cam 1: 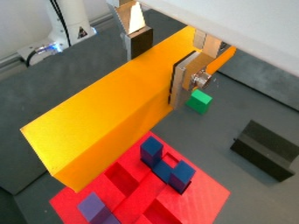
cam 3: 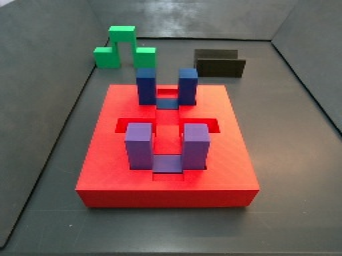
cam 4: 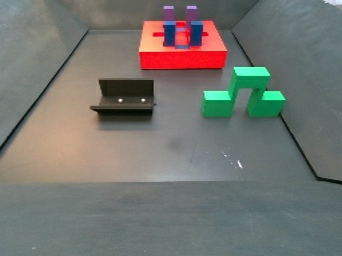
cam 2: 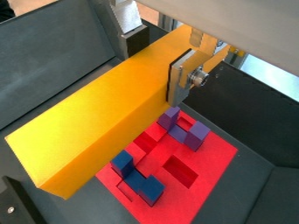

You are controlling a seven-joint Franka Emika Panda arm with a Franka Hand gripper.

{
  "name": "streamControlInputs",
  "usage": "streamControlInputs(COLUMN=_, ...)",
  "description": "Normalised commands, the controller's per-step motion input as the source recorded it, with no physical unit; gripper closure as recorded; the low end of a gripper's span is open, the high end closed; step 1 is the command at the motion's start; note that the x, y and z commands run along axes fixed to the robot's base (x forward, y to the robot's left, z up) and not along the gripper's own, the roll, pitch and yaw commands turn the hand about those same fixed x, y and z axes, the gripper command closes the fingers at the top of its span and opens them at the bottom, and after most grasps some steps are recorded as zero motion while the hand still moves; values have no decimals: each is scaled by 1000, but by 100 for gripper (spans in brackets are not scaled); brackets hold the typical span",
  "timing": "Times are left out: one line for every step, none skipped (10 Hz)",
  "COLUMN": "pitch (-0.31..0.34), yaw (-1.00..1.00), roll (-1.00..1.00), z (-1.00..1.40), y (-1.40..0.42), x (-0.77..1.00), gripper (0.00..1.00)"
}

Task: Pick up the yellow object. Move up. Move to above the board. Insert the yellow object.
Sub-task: Insert the yellow object.

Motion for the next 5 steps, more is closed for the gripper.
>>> streamControlInputs(pitch=-184, yaw=34, roll=-13, z=-714, y=-180, x=109, gripper=100)
streamControlInputs(pitch=-164, yaw=114, roll=-9, z=-717, y=-274, x=177, gripper=100)
streamControlInputs(pitch=-160, yaw=160, roll=0, z=-740, y=-311, x=120, gripper=100)
streamControlInputs(pitch=-114, yaw=163, roll=0, z=-786, y=-294, x=131, gripper=100)
streamControlInputs(pitch=-107, yaw=123, roll=10, z=-834, y=-269, x=57, gripper=100)
